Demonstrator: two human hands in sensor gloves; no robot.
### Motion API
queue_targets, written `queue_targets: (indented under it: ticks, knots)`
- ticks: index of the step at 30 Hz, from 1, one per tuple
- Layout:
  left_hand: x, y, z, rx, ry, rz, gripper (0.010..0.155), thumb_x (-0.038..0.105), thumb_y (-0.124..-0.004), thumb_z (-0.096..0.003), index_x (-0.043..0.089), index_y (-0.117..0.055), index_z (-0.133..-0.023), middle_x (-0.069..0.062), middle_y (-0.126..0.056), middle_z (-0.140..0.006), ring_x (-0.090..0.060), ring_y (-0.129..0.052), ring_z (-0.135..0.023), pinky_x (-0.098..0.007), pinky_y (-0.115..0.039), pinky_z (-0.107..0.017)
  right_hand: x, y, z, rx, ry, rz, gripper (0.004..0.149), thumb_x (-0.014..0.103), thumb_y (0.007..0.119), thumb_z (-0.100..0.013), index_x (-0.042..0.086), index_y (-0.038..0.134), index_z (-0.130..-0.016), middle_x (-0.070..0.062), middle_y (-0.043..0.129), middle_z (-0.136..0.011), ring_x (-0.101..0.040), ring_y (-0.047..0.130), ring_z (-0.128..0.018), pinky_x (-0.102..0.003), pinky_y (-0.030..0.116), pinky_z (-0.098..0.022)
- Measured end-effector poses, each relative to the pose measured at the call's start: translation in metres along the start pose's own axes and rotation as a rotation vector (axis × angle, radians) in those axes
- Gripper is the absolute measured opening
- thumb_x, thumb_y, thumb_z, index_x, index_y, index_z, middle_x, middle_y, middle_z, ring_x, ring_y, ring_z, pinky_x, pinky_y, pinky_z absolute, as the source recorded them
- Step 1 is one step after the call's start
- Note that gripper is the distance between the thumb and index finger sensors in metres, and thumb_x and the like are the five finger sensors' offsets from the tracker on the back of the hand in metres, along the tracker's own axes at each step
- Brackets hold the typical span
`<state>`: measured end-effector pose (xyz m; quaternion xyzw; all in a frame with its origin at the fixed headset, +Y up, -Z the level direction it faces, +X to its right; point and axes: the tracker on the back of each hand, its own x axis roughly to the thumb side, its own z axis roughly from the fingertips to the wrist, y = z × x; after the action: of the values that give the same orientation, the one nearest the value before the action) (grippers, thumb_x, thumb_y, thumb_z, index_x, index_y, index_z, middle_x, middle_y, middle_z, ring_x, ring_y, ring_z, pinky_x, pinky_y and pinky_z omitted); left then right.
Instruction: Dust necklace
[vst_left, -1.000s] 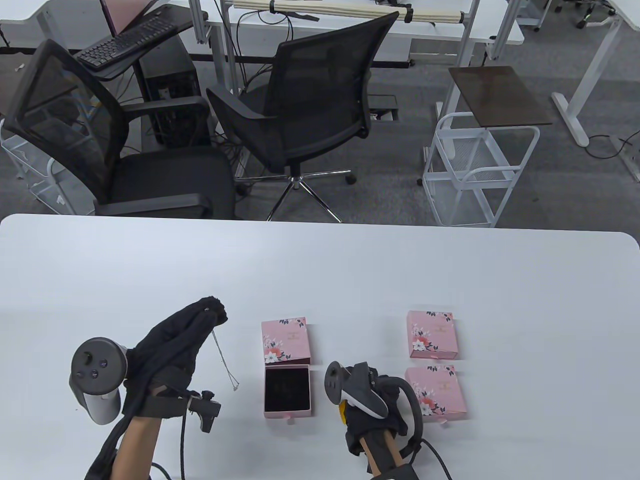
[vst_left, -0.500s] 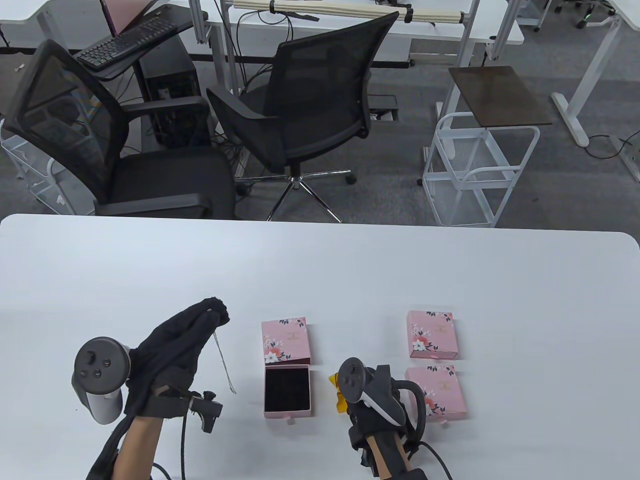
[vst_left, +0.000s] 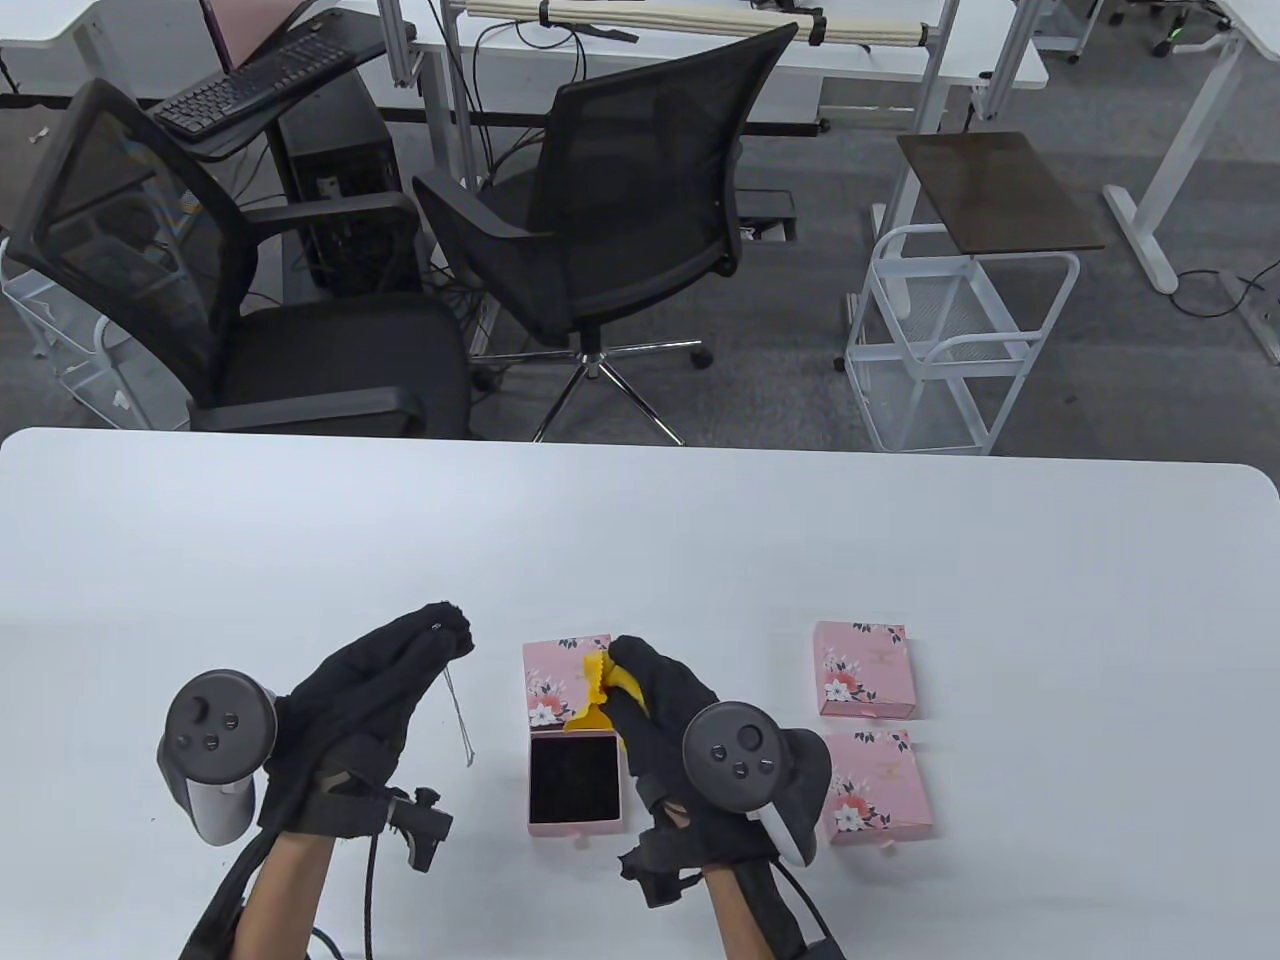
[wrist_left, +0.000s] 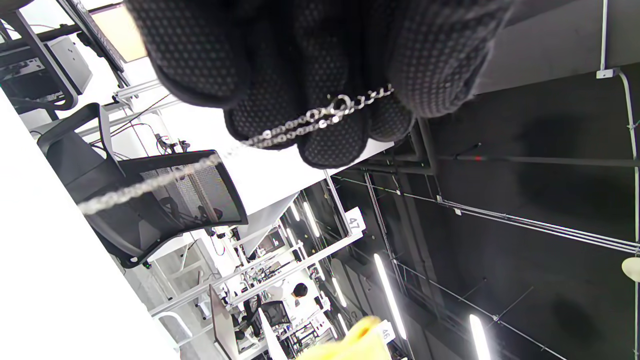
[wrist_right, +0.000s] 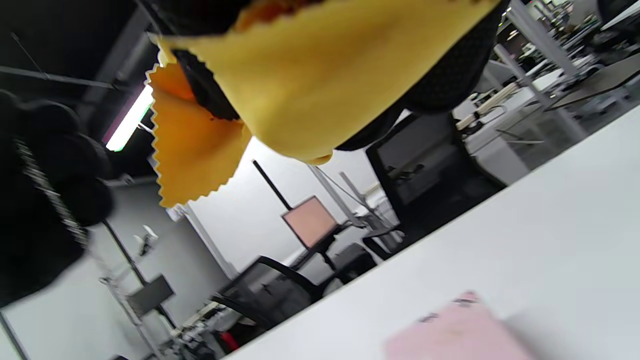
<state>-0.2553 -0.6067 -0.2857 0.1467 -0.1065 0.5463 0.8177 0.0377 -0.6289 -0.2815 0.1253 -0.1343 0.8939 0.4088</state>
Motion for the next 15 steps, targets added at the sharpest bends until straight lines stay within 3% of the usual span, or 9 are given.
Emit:
queue_targets:
  ticks: [4, 8, 15]
  knots:
    - [0.001, -0.004, 0.0, -0.012, 0.001, -0.002, 0.038, 0.047, -0.084, -0.0574, 0.027, -0.093, -0.089, 0.0, -0.105, -0.082, -0.026, -0.097, -0.078, -0.047, -0.084, -0.055, 0.029, 0.011, -0.001, 0.014, -0.093, -0.149, 0.049, 0.027, 0.083, -0.061, 0.014, 0.068, -0.106, -0.018, 0.082, -0.092, -0.036, 0.093, -0.068, -0.051, 0.078, -0.057]
    - [-0.001, -0.007, -0.001, -0.038, 0.013, 0.012, 0.039, 0.047, -0.085, -0.0573, 0.027, -0.093, -0.089, 0.0, -0.106, -0.081, -0.026, -0.098, -0.078, -0.046, -0.085, -0.055, 0.047, 0.023, -0.007, 0.032, -0.143, -0.171, 0.049, 0.028, 0.082, -0.061, 0.014, 0.068, -0.106, -0.018, 0.082, -0.092, -0.037, 0.092, -0.07, -0.051, 0.077, -0.058]
    - [-0.009, -0.003, -0.003, -0.03, 0.053, 0.077, 0.039, 0.048, -0.084, -0.0574, 0.026, -0.093, -0.089, -0.001, -0.106, -0.081, -0.026, -0.098, -0.077, -0.046, -0.085, -0.055, 0.053, 0.041, -0.011, -0.019, -0.165, -0.196, 0.049, 0.028, 0.082, -0.062, 0.013, 0.067, -0.106, -0.018, 0.082, -0.093, -0.038, 0.091, -0.071, -0.052, 0.076, -0.058]
